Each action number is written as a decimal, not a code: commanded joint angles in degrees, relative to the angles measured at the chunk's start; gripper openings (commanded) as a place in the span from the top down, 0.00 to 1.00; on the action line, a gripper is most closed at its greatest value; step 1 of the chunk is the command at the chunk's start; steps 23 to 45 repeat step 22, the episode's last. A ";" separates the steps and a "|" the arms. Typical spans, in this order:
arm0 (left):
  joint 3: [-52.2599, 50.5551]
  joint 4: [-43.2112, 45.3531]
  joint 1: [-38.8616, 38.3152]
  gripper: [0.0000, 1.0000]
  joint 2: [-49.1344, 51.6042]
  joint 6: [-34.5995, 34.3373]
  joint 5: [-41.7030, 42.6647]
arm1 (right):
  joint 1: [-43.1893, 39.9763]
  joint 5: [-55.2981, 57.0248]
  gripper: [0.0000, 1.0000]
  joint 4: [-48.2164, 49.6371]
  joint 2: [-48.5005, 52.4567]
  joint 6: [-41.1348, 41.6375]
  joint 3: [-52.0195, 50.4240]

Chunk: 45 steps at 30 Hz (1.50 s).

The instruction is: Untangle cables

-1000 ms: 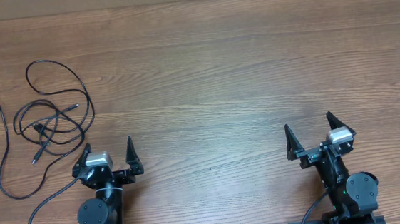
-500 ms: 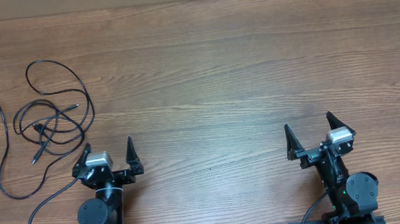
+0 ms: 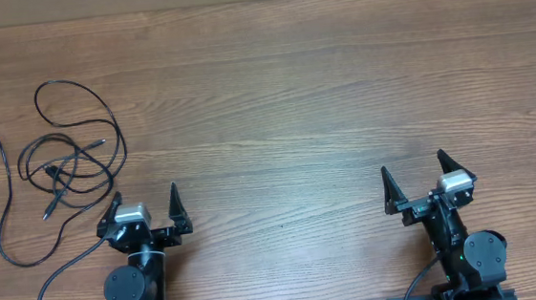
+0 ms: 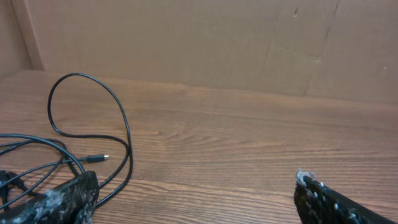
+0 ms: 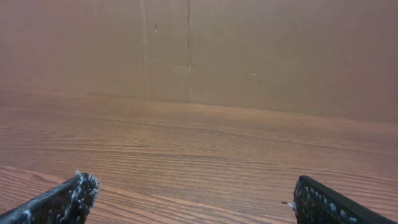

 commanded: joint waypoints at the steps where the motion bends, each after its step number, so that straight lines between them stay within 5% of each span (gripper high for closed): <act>1: -0.22 0.07 0.33 0.01 -0.42 1.51 0.07 | -0.42 0.13 0.00 0.24 -0.46 -0.09 -0.61; 45: -0.22 0.07 0.33 0.01 -0.42 1.53 0.07 | -0.42 0.13 0.00 0.24 -0.46 -0.09 -0.61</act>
